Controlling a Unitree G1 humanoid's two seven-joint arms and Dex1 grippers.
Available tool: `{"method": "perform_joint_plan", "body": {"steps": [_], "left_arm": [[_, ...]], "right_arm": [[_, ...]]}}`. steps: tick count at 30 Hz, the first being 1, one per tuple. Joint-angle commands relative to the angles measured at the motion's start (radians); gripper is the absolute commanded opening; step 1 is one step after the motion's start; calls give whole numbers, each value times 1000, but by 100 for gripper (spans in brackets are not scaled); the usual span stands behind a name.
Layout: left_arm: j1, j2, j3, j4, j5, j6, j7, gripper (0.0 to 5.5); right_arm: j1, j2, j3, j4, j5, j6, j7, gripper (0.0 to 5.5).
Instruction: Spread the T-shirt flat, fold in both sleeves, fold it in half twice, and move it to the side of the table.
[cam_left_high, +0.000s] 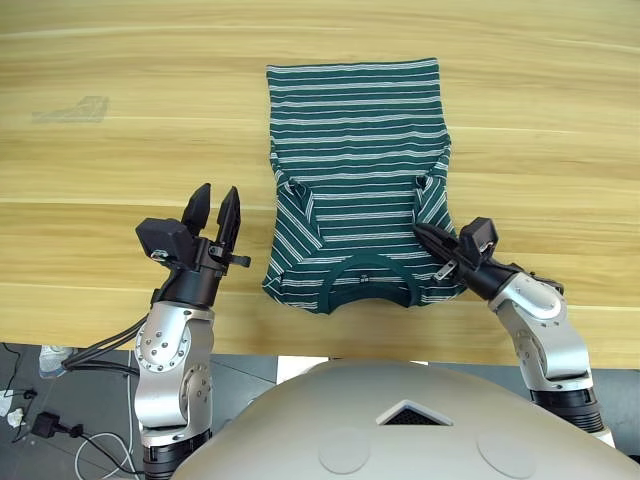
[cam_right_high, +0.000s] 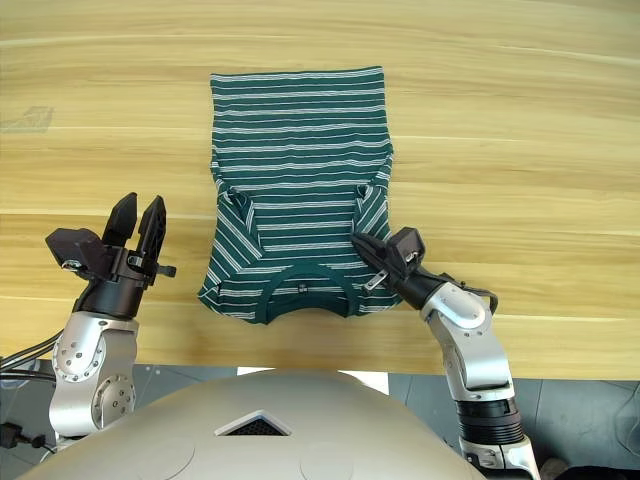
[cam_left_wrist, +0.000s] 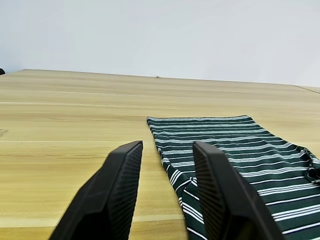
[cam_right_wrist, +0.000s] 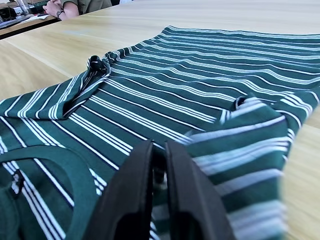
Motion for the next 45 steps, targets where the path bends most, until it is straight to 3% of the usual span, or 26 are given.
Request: {"method": "perform_joint_plan", "body": {"steps": [1, 6, 11, 14, 16, 18, 20, 22, 32, 37, 45], "left_arm": [[-2, 1, -15, 1, 19, 7, -1, 186], [-32, 33, -4, 1, 22, 17, -16, 186], [-89, 132, 85, 25, 27, 23, -62, 186], [-105, 363, 169, 120, 215, -128, -194, 186], [-104, 550, 175, 238, 460, -309, -232, 186], [-130, 690, 160, 337, 660, -467, -219, 186], [-140, 755, 140, 355, 738, -579, -228, 186], [-127, 813, 100, 346, 813, -698, -243, 186], [-154, 874, -45, 448, 1027, -989, -198, 186], [-235, 836, -150, 506, 1110, -1050, -160, 186], [-302, 820, -188, 564, 1158, -1052, -75, 186]], "right_arm": [[-2, -11, -9, -41, 142, 115, 67, 107], [21, -76, -2, -146, 386, 290, 209, 195], [-64, -60, -85, -115, 372, 156, 232, 291], [-203, -112, -235, -10, 277, -83, 261, 291], [-296, -182, -291, 149, 94, -412, 293, 291], [-388, -262, -297, 349, -98, -806, 321, 291], [-456, -381, -247, 543, -331, -1209, 320, 291], [-488, -464, -212, 686, -431, -1395, 327, 291], [-621, -572, -66, 1143, -739, -1840, 224, 291], [-639, -558, 10, 1206, -871, -1871, 100, 291], [-640, -530, 139, 1190, -925, -1869, -58, 291]]}}
